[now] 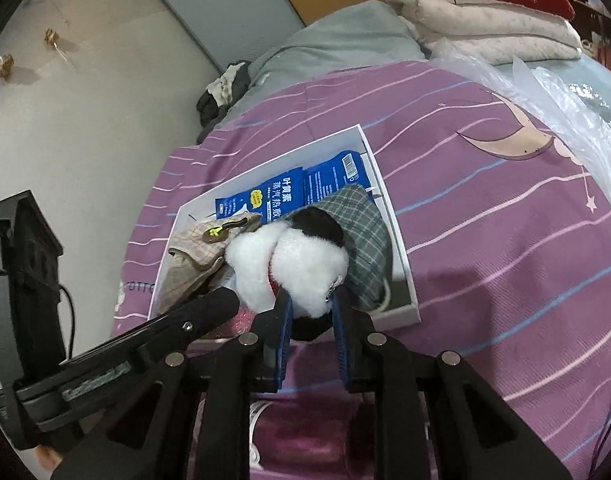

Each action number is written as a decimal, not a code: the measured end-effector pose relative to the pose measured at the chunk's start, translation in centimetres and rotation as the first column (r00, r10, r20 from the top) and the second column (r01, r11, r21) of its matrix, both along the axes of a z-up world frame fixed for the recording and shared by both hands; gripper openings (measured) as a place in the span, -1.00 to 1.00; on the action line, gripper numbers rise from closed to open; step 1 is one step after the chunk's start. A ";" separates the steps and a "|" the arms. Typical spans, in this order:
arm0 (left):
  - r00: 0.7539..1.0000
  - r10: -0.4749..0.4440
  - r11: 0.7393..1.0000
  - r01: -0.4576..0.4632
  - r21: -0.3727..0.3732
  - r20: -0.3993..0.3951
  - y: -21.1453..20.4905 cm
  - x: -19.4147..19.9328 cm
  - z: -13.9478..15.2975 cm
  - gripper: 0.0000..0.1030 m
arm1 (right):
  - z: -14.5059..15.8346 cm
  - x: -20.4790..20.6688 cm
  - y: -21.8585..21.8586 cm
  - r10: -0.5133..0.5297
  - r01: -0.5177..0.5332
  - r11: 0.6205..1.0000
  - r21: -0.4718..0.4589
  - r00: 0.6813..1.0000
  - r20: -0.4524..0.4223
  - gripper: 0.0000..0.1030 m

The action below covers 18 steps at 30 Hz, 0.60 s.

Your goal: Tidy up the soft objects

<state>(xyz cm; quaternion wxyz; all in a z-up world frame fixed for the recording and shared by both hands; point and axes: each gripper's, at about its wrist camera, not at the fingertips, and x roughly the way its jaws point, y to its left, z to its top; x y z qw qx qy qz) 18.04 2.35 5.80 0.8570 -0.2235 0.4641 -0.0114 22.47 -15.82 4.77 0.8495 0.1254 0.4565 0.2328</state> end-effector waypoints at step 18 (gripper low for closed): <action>0.992 0.076 0.982 -0.093 0.166 0.103 -0.3 -6.7 2.5 0.34 | 3.0 -4.6 -1.6 -0.040 0.061 0.993 -0.098 0.978 0.204 0.40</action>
